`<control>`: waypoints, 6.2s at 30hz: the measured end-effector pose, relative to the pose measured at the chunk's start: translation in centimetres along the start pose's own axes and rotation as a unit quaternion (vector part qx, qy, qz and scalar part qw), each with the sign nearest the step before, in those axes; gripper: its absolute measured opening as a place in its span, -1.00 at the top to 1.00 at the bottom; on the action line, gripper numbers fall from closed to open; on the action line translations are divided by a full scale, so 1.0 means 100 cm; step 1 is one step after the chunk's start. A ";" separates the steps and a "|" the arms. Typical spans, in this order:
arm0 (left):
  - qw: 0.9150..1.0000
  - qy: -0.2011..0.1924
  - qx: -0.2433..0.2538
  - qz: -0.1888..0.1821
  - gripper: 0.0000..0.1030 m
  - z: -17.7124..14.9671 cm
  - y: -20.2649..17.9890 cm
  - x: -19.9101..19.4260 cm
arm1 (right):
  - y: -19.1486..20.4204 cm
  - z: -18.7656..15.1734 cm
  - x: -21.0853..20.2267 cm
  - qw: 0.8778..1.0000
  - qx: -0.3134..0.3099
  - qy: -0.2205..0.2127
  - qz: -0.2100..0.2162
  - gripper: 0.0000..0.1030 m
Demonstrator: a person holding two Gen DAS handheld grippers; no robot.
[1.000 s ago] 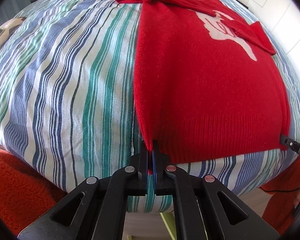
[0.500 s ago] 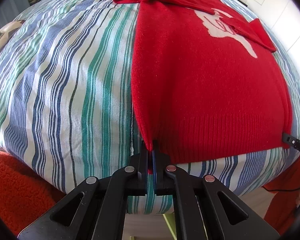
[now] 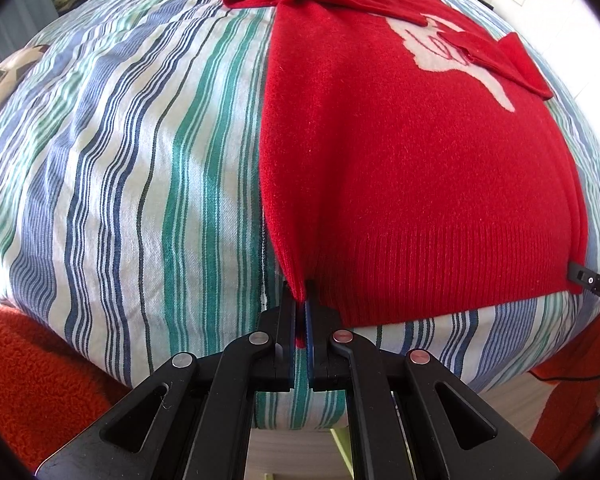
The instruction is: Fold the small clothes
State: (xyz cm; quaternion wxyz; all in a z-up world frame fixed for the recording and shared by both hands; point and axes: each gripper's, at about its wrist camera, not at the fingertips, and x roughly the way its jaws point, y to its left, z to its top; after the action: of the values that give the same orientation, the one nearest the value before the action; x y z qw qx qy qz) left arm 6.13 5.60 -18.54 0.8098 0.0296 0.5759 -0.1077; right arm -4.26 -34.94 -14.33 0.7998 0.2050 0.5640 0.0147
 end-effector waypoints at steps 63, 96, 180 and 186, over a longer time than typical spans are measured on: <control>0.971 -0.118 -0.198 0.070 -0.48 -0.010 0.102 -0.079 | 0.164 0.185 0.059 0.919 -0.391 -0.002 -0.056 -0.13; 0.976 -0.071 -0.189 0.085 -0.49 -0.013 0.085 -0.053 | -0.269 0.200 -0.075 0.941 0.130 -0.130 -0.285 0.89; 0.969 -0.030 0.245 0.007 -0.32 0.220 -0.127 -0.009 | -0.025 0.011 -0.085 0.968 -0.071 -0.178 -0.165 -0.49; 0.967 -0.032 0.253 0.021 -0.23 0.233 -0.132 0.042 | -0.037 0.016 -0.082 0.973 -0.043 -0.167 -0.154 -0.50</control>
State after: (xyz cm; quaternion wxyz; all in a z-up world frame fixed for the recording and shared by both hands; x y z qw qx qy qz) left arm 26.24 -11.86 -13.70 0.7963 0.2422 0.5027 -0.2334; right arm -6.52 -40.90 -7.80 0.8833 0.0810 0.4461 -0.1189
